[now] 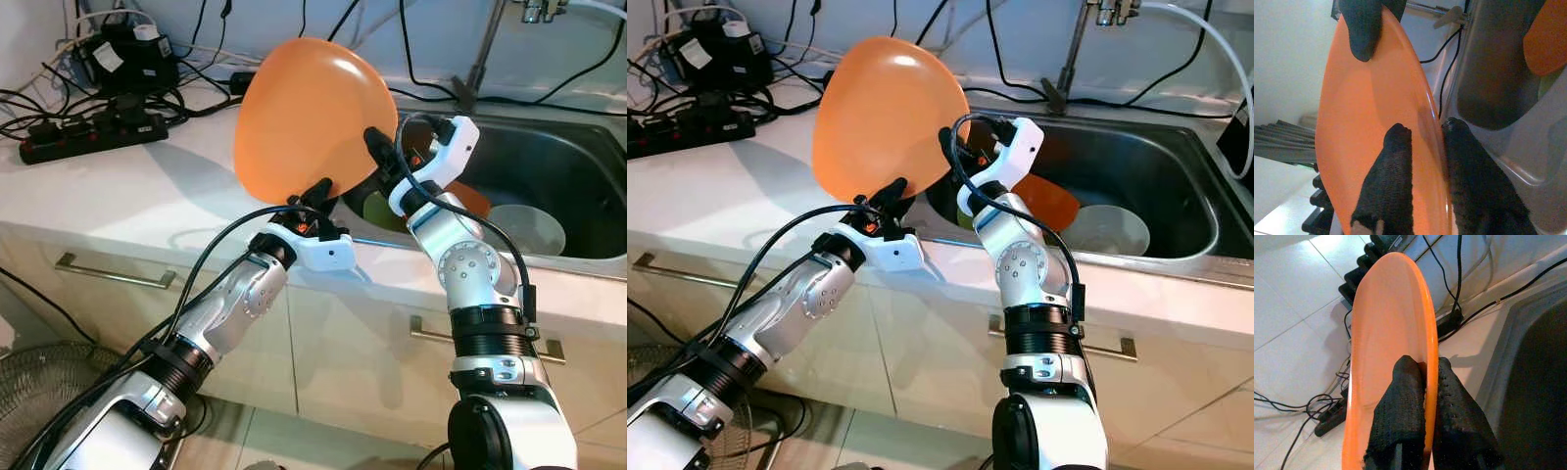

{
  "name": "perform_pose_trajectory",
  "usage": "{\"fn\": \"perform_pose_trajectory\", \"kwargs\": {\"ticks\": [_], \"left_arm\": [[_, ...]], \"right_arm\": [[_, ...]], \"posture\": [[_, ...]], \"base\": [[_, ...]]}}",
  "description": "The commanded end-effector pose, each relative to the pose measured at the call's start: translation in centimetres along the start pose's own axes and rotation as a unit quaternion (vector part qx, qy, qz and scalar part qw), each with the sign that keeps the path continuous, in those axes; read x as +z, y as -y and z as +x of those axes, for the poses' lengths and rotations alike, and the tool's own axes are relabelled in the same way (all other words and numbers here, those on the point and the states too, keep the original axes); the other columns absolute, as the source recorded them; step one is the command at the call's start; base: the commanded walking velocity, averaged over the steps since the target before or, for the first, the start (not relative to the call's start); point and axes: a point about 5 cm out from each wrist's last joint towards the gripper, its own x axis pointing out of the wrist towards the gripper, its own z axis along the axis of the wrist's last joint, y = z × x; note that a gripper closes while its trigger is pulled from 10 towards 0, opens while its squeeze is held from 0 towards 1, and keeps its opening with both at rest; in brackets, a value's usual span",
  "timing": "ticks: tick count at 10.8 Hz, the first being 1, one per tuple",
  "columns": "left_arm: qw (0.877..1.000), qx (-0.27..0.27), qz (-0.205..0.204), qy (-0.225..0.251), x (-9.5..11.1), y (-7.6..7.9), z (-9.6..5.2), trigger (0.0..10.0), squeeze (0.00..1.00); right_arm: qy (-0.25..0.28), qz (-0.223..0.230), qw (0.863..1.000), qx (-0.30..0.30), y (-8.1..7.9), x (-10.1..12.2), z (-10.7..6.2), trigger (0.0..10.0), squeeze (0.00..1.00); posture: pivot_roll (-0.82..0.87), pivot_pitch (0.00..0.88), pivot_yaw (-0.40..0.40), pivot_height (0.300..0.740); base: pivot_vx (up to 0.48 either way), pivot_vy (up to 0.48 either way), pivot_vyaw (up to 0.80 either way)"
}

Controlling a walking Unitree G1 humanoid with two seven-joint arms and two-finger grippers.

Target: Kitchen organization

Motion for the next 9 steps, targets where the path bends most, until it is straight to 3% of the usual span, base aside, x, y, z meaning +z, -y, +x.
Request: {"fn": "perform_pose_trajectory", "kwargs": {"ticks": [1,2,3,4,6,9], "left_arm": [[1.000,0.029,0.001,0.010,0.2,-1.4,0.3,10.0,1.00],[0.999,0.030,0.002,0.011,0.3,-1.5,0.2,10.0,1.00],[0.999,0.030,0.003,0.012,0.3,-1.4,0.2,10.0,0.78],[1.000,0.028,0.003,0.014,0.5,-1.3,0.3,10.0,0.00],[1.000,0.027,0.001,0.016,0.6,-1.2,0.3,10.0,0.00],[1.000,0.025,-0.004,0.011,0.6,-1.1,0.1,10.0,0.00]], "right_arm": [[0.010,-0.002,1.000,-0.020,0.7,0.3,-0.2,0.0,0.00],[0.020,0.004,0.999,-0.038,1.0,0.5,-0.1,0.0,0.00],[0.029,0.009,0.998,-0.052,1.3,0.8,-0.1,0.0,0.00],[0.050,0.021,0.995,-0.079,2.0,1.4,-0.1,0.0,0.00],[0.084,0.043,0.989,-0.114,2.9,2.5,-0.1,0.0,0.00],[0.159,0.069,0.962,-0.211,6.0,5.2,-0.8,0.0,0.00]], "posture": [[0.16,0.000,0.030,0.740],[0.16,0.000,0.029,0.740],[0.16,0.000,0.029,0.740],[0.16,0.000,0.029,0.740],[0.16,0.000,0.031,0.740],[0.16,0.000,0.028,0.740]], "base": [[0.000,0.000,0.00],[0.000,0.000,0.00],[0.000,0.000,0.00],[0.000,0.000,0.00],[0.000,0.000,0.00],[0.000,0.000,0.00]]}}
